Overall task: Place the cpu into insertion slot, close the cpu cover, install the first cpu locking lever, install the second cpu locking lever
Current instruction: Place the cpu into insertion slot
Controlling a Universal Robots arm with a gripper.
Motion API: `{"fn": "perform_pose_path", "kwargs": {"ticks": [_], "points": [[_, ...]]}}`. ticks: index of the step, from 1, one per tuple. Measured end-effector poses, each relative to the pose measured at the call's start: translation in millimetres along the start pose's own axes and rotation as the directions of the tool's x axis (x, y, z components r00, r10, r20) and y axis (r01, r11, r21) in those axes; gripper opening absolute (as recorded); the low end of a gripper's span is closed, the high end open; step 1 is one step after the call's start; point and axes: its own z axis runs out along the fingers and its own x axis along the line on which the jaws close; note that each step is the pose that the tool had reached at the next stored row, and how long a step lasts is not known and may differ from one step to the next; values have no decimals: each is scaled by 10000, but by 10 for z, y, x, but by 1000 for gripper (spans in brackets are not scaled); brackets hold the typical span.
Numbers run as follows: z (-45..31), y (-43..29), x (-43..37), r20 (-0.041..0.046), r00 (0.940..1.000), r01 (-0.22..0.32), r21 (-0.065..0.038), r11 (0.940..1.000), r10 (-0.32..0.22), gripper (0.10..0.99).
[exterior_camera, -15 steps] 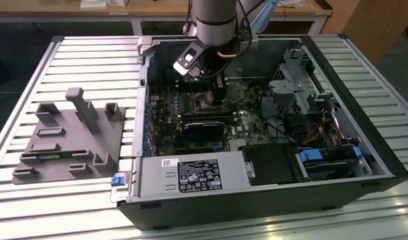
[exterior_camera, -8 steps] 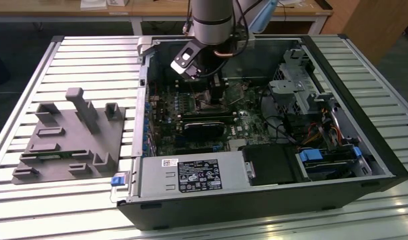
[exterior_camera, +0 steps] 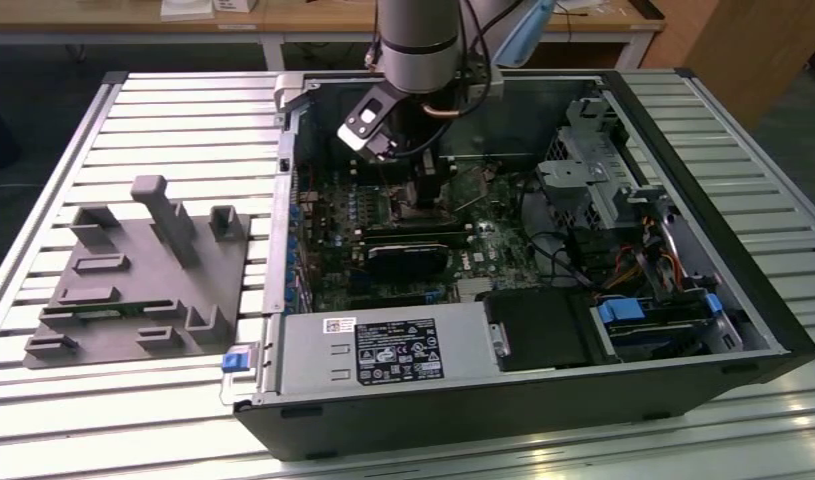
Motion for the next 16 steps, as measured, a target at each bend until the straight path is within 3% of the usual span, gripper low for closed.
{"fn": "perform_pose_path", "kwargs": {"ticks": [16], "points": [[124,-26,10,3,10000,-26,1,10000,26,541]]}}
